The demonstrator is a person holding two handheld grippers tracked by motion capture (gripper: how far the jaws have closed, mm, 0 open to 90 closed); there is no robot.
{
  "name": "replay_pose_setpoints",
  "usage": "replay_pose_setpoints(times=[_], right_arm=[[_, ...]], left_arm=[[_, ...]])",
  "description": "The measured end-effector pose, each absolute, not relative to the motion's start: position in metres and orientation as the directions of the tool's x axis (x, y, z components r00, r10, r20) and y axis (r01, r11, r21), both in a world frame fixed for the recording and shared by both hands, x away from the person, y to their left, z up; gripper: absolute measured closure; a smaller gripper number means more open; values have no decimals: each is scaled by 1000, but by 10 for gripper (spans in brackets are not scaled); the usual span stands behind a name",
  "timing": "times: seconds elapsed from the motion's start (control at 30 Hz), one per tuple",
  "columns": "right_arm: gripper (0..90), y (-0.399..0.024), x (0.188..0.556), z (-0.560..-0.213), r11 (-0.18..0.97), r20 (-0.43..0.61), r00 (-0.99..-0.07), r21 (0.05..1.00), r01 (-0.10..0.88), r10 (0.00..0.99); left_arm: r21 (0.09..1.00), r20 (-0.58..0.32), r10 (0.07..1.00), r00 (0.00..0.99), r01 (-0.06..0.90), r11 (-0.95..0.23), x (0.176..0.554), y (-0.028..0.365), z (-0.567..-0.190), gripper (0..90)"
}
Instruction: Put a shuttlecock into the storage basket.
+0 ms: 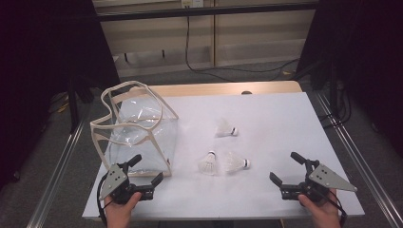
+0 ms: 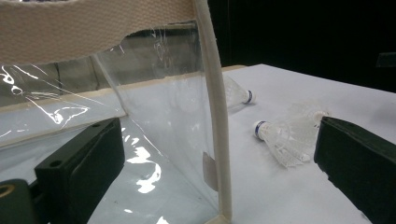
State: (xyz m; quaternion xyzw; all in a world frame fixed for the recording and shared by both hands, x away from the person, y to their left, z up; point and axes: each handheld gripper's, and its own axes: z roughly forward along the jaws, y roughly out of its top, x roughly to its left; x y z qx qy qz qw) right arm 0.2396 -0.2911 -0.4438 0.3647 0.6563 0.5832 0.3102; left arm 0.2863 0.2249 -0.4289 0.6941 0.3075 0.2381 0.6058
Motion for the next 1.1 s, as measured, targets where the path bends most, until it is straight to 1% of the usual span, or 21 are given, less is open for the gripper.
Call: replay_pose_setpoints(times=[0.37, 0.47, 0.67, 1.1], right_arm=[[0, -291, 239, -444, 54, 18, -544, 992, 115, 839], [0, -291, 239, -443, 53, 18, -546, 992, 113, 838], [0, -292, 239, -443, 53, 17, -547, 992, 112, 837], [0, -291, 240, -444, 57, 18, -550, 991, 119, 835]], left_arm=[[987, -50, 705, 707, 142, -72, 285, 222, -427, 18], [987, -64, 694, 717, 150, -65, 283, 218, -426, 17], [985, -52, 669, 742, 147, -86, 282, 212, -425, 17], [983, -62, 621, 781, 155, -97, 281, 203, -426, 22]])
